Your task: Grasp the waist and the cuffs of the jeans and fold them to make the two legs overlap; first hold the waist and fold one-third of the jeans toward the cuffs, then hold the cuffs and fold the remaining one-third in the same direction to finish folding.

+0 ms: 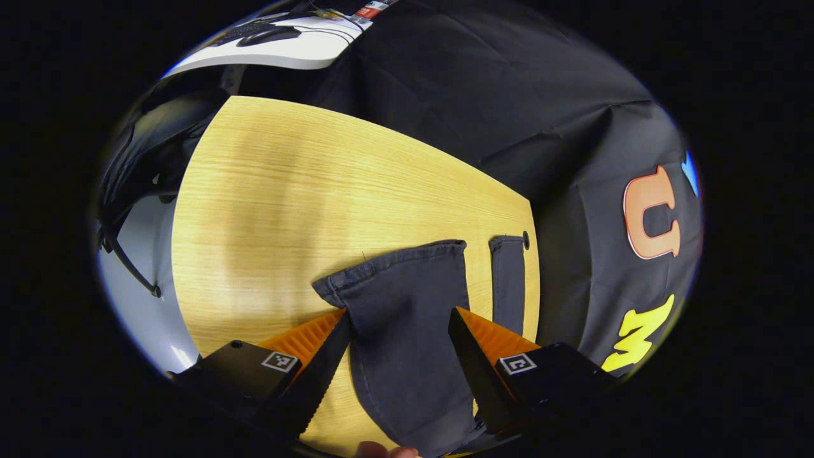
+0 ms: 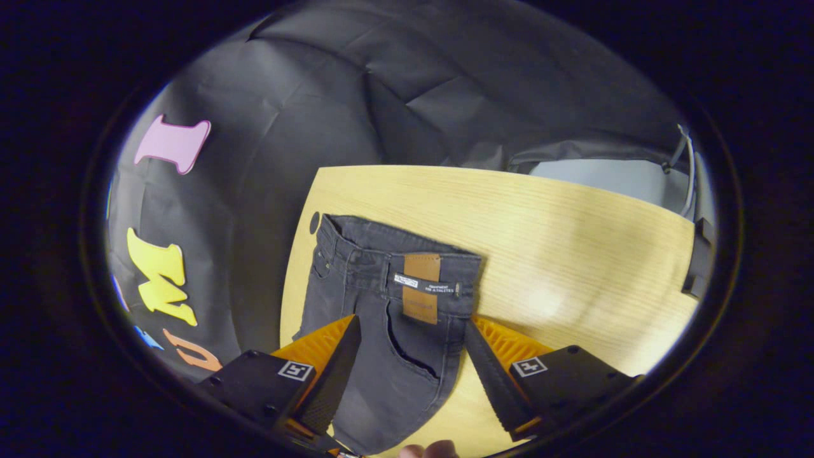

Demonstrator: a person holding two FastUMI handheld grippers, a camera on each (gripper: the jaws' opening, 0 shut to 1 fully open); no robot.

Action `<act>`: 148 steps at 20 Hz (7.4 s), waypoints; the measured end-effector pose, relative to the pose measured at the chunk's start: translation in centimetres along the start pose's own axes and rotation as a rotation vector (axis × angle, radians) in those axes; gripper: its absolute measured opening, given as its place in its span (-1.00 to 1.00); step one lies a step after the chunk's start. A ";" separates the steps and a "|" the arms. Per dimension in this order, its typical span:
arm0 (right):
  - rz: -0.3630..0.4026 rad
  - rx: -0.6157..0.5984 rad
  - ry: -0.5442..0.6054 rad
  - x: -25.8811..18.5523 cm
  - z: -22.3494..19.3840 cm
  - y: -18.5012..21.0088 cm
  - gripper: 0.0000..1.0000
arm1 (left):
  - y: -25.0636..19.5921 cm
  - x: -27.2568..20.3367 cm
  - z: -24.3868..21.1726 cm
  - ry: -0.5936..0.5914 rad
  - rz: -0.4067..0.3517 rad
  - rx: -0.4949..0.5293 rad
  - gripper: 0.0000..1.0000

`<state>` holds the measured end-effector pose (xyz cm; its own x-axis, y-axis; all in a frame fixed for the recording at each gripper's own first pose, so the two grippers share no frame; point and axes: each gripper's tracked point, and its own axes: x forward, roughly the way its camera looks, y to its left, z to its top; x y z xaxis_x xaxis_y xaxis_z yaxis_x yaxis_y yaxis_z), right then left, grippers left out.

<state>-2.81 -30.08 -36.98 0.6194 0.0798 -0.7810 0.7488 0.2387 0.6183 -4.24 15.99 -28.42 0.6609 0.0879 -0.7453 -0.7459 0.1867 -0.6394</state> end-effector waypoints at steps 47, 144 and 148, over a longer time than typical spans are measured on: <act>0.118 -0.057 0.046 -2.6 5.0 18.0 -0.99 | -22.5 6.3 3.3 0.276 -0.013 0.273 -0.94; 0.004 -0.937 -0.295 0.9 5.9 11.8 -0.75 | -23.3 -11.3 -13.7 -0.365 -0.247 1.286 0.99; 0.076 -1.031 -0.355 -4.4 1.1 18.5 -0.75 | -22.6 -11.6 -12.0 -0.378 -0.269 1.245 0.98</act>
<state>8.57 -27.07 -22.02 0.8123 -0.1157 -0.5716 0.2509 0.9541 0.1634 3.91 -0.95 -7.59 0.9085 0.1340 -0.3958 -0.1493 0.9888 -0.0081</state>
